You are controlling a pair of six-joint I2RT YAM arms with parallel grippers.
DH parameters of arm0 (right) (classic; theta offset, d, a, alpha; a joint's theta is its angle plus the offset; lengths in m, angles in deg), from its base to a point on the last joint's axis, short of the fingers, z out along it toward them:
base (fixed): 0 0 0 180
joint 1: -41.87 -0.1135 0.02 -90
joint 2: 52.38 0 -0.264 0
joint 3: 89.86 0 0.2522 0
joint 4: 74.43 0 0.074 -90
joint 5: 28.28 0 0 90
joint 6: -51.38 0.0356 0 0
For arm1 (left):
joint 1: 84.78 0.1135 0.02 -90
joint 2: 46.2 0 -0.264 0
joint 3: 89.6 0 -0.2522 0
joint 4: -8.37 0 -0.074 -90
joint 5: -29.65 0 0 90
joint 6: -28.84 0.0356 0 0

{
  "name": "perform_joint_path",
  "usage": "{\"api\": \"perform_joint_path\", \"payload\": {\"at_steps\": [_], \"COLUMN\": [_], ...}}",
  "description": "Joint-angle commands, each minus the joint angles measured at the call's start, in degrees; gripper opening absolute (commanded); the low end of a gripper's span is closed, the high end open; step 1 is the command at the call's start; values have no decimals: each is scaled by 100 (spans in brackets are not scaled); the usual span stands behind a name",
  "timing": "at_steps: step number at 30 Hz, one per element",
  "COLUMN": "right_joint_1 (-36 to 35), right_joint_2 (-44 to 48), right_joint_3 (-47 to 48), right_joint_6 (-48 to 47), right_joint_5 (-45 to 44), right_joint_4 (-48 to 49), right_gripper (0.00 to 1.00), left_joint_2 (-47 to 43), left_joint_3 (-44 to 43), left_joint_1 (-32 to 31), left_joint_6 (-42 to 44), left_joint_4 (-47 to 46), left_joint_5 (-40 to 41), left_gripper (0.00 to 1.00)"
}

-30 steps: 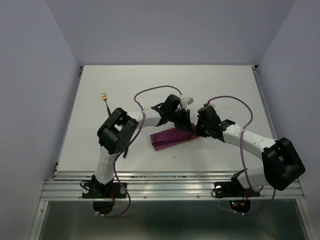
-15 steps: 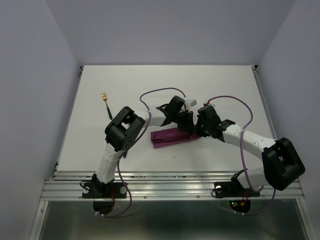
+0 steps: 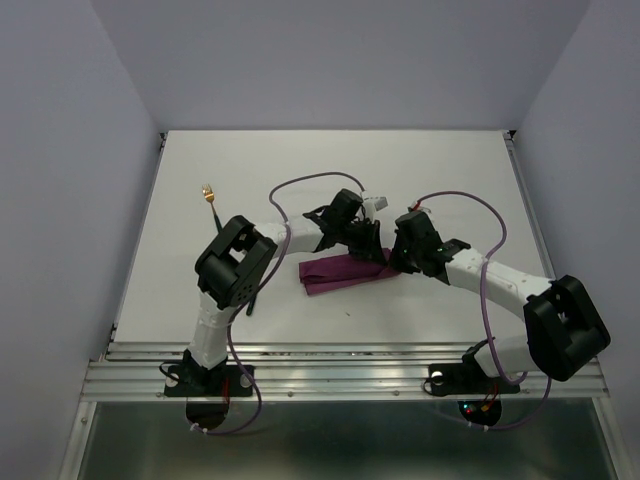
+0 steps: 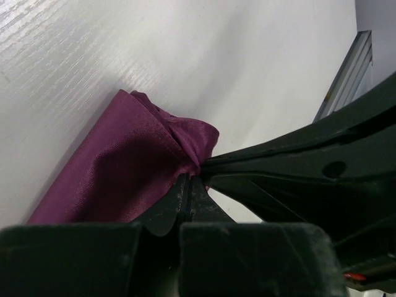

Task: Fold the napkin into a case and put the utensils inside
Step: Stuff the top corner of the smaller-rectangle-folded napkin into the folded napkin.

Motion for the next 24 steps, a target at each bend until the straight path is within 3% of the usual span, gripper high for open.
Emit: {"api": "perform_joint_path", "payload": {"at_steps": [1, 24], "right_joint_1": [-53, -53], "right_joint_2": [4, -93], "right_joint_3": [48, 127], "right_joint_6": [59, 50], "right_joint_5": [-131, -17], "right_joint_4": [243, 243], "right_gripper": [1, 1], "left_joint_2": [-436, 347], "left_joint_3": [18, -236], "left_joint_1": [-33, -60], "left_joint_6": [151, -156], "left_joint_4": [21, -426], "left_joint_5": [-187, -416], "left_gripper": [0, 0]}}
